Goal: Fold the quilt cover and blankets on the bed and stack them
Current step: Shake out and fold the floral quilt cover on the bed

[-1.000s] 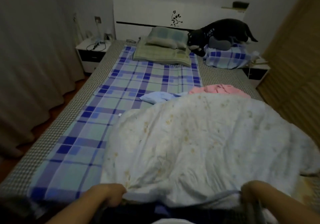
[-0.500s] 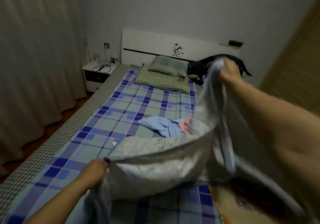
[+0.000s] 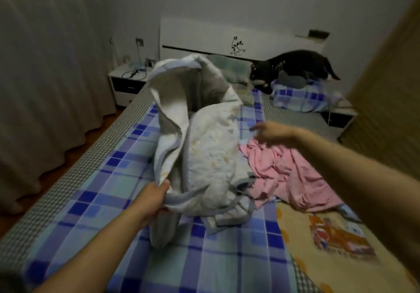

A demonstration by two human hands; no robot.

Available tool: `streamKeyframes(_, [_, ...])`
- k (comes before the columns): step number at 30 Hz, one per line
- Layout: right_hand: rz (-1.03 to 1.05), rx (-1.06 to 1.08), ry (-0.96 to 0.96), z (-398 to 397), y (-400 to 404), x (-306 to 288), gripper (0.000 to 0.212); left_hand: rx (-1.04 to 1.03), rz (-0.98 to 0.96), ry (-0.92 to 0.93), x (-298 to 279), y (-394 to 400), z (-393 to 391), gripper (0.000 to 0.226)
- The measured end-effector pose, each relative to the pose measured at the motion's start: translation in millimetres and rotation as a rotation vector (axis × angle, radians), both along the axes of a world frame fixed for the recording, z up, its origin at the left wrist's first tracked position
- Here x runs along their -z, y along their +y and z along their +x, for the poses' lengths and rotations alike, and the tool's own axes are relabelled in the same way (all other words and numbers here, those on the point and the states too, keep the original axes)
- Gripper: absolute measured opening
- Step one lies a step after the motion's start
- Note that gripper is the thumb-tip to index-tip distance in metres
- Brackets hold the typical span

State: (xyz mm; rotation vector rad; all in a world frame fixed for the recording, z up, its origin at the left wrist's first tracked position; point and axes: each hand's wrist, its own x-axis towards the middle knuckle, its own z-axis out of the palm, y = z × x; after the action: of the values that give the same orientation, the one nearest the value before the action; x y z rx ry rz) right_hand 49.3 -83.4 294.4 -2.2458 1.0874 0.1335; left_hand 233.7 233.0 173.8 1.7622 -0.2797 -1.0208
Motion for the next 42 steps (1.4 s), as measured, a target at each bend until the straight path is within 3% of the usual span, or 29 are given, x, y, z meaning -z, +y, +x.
streamKeyframes(3, [0.304,-0.005,0.110,-47.1,53.8,112.2,0.045,-0.155,0.000,0.070,13.3,-13.1,4.0,0.027])
streamKeyframes(5, [0.427,0.030,0.142,-60.3,81.3,163.3,0.053,-0.174,-0.008,0.108,11.6,-23.6,9.6,0.024])
streamKeyframes(7, [0.525,0.022,0.161,-60.6,102.6,192.1,0.074,-0.180,-0.056,0.119,-7.6,-40.6,15.4,0.019])
streamKeyframes(9, [0.534,-0.065,0.058,-42.5,119.5,195.9,0.103,-0.155,-0.159,0.127,-39.9,-62.6,19.6,0.016])
streamKeyframes(11, [0.441,-0.137,-0.183,-2.0,130.4,177.5,0.125,-0.060,-0.278,0.131,-79.5,-91.2,16.5,0.017])
streamKeyframes(12, [0.387,-0.146,-0.323,22.8,134.5,166.2,0.125,-0.005,-0.334,0.120,-100.0,-106.9,12.8,0.022])
streamKeyframes(13, [0.359,-0.120,-0.456,48.0,134.7,154.3,0.113,0.040,-0.403,0.113,-118.9,-121.6,10.0,0.025])
streamKeyframes(16, [0.345,0.179,-0.675,100.5,110.1,91.5,0.029,0.053,-0.640,-0.005,-158.0,-150.0,16.5,0.015])
streamKeyframes(17, [0.318,0.336,-0.706,106.6,92.1,68.2,0.019,0.026,-0.658,-0.116,-161.9,-147.5,24.7,0.019])
streamKeyframes(19, [0.327,0.545,-0.881,103.6,52.3,8.2,0.017,-0.025,-0.580,-0.315,-143.3,-130.6,38.5,0.042])
streamKeyframes(21, [0.419,0.562,-1.163,90.4,29.6,-57.0,0.017,0.131,-0.385,-0.354,-92.7,-114.0,40.1,0.072])
streamKeyframes(22, [0.485,0.510,-1.279,87.3,23.6,-85.3,0.016,0.266,-0.264,-0.324,-66.8,-110.4,34.6,0.092])
streamKeyframes(24, [0.693,0.297,-1.421,90.3,25.6,-129.4,0.008,0.439,-0.113,-0.439,-24.5,-119.5,17.5,0.131])
streamKeyframes(26, [0.836,0.218,-1.474,100.3,35.7,-159.5,0.037,0.369,-0.077,-0.550,-13.4,-138.6,4.5,0.141])
streamKeyframes(27, [0.883,0.216,-1.527,104.6,44.3,-173.5,0.040,0.258,-0.080,-0.544,-16.2,-144.8,5.4,0.137])
streamKeyframes(29, [0.761,0.230,-1.628,111.0,67.5,-200.6,0.016,0.031,-0.154,-0.463,-26.5,-147.9,27.4,0.125])
streamKeyframes(30, [0.730,0.264,-1.673,111.7,79.0,-210.9,0.023,0.008,-0.184,-0.422,-32.5,-146.1,46.0,0.115])
streamKeyframes(32, [0.712,0.237,-1.763,109.1,93.6,-226.5,0.043,0.178,-0.204,-0.405,-51.1,-139.3,81.3,0.070])
streamKeyframes(34, [0.644,0.247,-1.799,107.4,104.8,-233.5,0.035,0.218,-0.196,-0.327,-70.7,-132.4,109.1,0.028])
streamKeyframes(36, [0.618,0.258,-1.801,108.5,110.7,-237.0,0.028,0.236,-0.241,-0.046,-96.0,-118.0,127.8,0.028])
streamKeyframes(40, [0.550,0.405,-1.602,121.5,108.9,-215.6,0.049,0.248,-0.396,0.271,-138.8,-80.7,143.6,0.050])
streamKeyframes(42, [0.456,0.456,-1.432,132.8,112.5,-204.1,0.031,0.225,-0.473,0.416,-156.1,-64.8,138.7,0.054])
